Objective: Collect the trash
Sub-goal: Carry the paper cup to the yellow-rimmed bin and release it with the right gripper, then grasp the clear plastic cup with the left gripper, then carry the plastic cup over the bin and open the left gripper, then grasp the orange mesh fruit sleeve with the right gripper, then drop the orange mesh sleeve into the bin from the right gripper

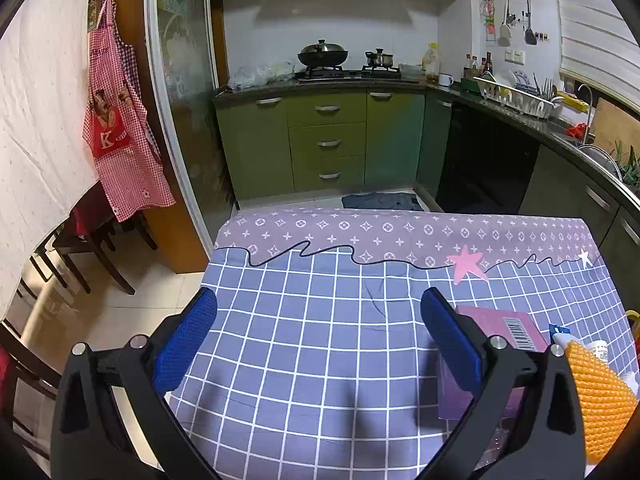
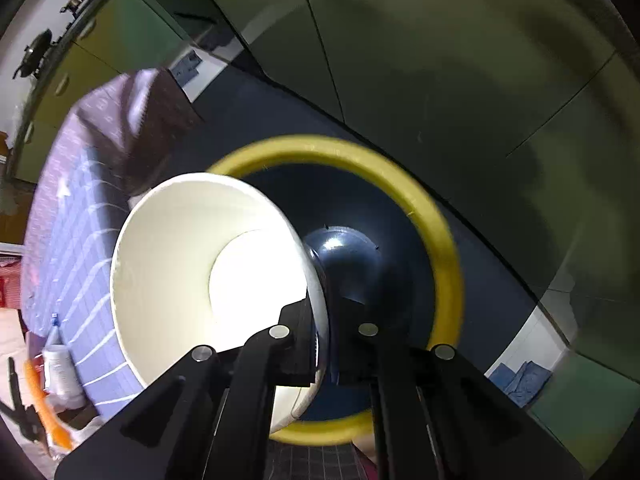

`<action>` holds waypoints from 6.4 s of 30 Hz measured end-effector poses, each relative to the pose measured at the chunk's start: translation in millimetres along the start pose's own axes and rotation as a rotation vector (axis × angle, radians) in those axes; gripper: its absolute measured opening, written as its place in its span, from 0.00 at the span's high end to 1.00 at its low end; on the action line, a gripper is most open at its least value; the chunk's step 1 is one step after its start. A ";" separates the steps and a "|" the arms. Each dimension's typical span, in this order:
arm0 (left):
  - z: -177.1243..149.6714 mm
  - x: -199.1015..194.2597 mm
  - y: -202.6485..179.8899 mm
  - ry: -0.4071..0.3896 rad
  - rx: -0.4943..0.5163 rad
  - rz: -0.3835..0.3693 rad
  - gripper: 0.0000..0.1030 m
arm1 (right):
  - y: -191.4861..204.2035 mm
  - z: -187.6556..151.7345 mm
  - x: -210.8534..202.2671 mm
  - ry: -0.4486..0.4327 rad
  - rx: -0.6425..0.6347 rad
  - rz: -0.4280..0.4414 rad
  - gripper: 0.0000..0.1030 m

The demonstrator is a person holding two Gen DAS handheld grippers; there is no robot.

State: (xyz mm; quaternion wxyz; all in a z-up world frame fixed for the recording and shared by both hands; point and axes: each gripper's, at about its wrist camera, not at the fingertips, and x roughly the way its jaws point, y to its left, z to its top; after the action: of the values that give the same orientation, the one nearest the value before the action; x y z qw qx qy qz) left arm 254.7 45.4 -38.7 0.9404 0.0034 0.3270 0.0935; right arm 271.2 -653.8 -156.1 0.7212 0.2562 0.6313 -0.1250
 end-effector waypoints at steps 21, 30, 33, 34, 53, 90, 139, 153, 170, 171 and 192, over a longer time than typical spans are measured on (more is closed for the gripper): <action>1.1 -10.9 -9.9 0.024 0.015 -0.098 0.05 | 32.3 -21.1 7.9 -0.083 -0.118 -0.107 0.86; -0.1 -26.8 -39.2 0.133 0.124 -0.210 0.05 | 63.6 -70.5 -38.5 -0.119 -0.246 0.003 0.85; 0.5 -22.0 -47.0 0.164 0.142 -0.194 0.06 | 68.4 -77.3 -45.0 -0.112 -0.268 0.027 0.86; -0.2 -21.9 -48.3 0.169 0.151 -0.182 0.06 | 67.7 -82.6 -44.3 -0.109 -0.273 0.033 0.85; -63.4 -76.8 -22.8 0.144 0.708 -0.527 0.05 | 93.2 -98.3 -32.7 -0.068 -0.359 0.050 0.76; -40.4 -102.7 -32.4 0.163 0.757 -0.616 0.43 | 85.2 -105.0 -36.8 -0.076 -0.372 0.116 0.76; 39.1 -156.6 -273.1 0.291 0.339 -0.814 0.16 | 57.9 -208.1 -123.1 -0.200 -0.599 0.305 0.48; 0.7 -156.2 -34.4 0.200 0.132 -0.546 0.14 | 298.3 -263.8 -107.2 -0.159 -1.118 0.375 0.33; -34.4 -146.2 -7.6 0.263 0.111 -0.568 0.13 | 358.9 -269.1 -65.6 -0.168 -1.211 0.215 0.86; -33.9 -146.5 -8.4 0.261 0.111 -0.568 0.13 | 357.6 -268.8 -69.4 -0.175 -1.206 0.225 0.87; -42.2 -108.2 -14.1 0.326 0.098 -0.520 0.13 | 131.8 -135.0 -136.2 -0.362 -0.622 0.056 0.87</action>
State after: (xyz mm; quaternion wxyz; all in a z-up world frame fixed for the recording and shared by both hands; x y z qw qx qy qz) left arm 148.0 9.9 -6.3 0.8667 -0.0500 0.4674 -0.1670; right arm 199.9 -491.7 -5.1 0.8680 0.0153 0.4939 0.0498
